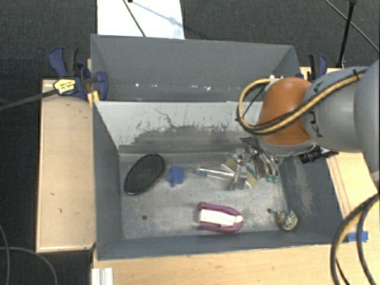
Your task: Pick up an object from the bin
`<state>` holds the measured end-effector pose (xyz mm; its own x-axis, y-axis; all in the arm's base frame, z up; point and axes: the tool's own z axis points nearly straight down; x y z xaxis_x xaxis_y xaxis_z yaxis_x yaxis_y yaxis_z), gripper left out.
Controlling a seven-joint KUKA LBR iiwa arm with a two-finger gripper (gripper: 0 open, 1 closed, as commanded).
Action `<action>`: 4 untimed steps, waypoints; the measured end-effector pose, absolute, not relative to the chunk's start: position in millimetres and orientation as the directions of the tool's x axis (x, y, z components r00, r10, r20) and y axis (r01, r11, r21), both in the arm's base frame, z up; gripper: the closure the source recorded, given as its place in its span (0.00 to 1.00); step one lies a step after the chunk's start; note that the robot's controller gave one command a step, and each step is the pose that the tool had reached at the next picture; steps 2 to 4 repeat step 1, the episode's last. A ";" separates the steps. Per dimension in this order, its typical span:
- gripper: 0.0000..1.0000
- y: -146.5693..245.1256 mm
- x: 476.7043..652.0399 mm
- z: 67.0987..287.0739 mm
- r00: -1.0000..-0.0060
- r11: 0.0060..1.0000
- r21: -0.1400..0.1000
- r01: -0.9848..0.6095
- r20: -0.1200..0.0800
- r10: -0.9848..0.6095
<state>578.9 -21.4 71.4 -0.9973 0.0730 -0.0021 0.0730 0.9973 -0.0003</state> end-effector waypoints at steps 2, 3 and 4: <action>1.00 -44.5 544.4 227.6 -0.997 0.997 0.000 0.076 -0.010 0.076; 1.00 -44.5 544.4 227.6 -0.997 0.997 0.000 0.076 -0.010 0.076; 1.00 -44.5 544.4 227.6 -0.997 0.997 0.000 0.076 -0.010 0.076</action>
Offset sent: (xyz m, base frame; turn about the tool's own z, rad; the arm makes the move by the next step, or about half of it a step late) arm -0.0362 -0.0221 0.1509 0.0002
